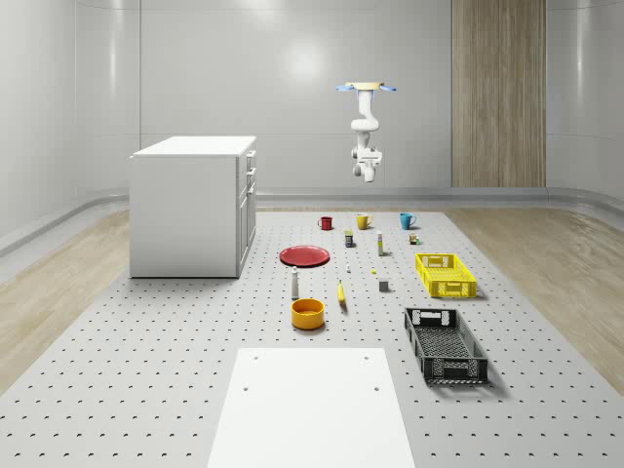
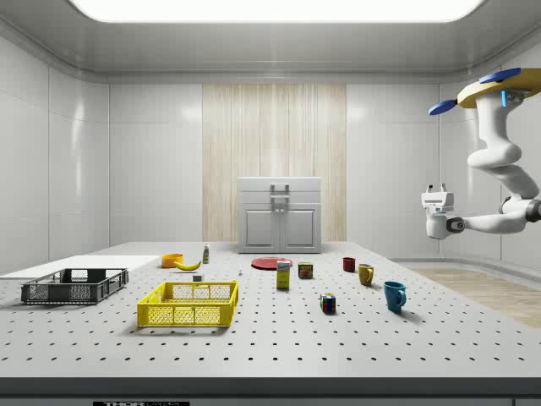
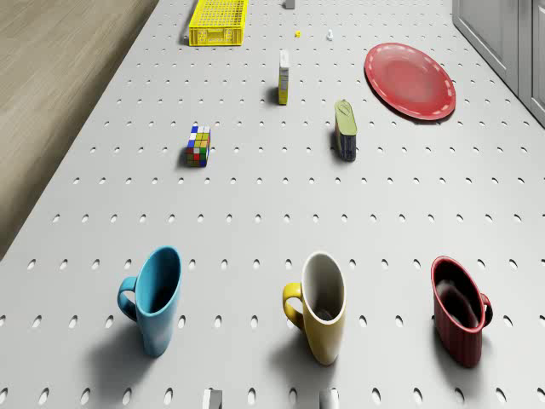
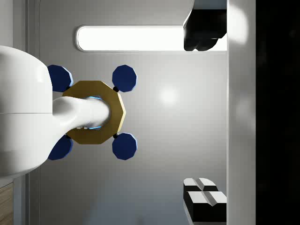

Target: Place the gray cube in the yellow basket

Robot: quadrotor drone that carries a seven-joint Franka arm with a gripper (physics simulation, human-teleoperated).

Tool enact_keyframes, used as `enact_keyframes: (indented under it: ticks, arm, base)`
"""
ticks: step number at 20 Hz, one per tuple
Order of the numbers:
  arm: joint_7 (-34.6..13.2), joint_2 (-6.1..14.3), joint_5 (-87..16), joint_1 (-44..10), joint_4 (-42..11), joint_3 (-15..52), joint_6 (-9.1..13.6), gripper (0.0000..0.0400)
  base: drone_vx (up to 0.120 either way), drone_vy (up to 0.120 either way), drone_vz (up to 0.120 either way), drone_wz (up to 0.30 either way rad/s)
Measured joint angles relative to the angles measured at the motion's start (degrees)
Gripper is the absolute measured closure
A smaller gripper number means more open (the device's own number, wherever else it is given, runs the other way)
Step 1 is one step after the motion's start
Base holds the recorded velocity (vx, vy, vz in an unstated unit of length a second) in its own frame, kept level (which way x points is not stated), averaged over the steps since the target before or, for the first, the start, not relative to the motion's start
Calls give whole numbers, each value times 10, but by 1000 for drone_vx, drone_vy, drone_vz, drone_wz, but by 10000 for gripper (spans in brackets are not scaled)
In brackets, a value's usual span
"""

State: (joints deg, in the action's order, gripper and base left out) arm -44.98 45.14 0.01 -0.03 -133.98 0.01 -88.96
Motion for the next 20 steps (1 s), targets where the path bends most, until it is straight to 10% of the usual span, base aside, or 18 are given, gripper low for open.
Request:
enact_keyframes:
  ticks: [10, 20]
  arm:
    - [1, -31, 1, -2, 118, 1, 83, 0]
    - [2, -48, 1, -3, 166, 2, 108, 0]
  base:
    - [0, 0, 0, 0]
    - [0, 0, 0, 0]
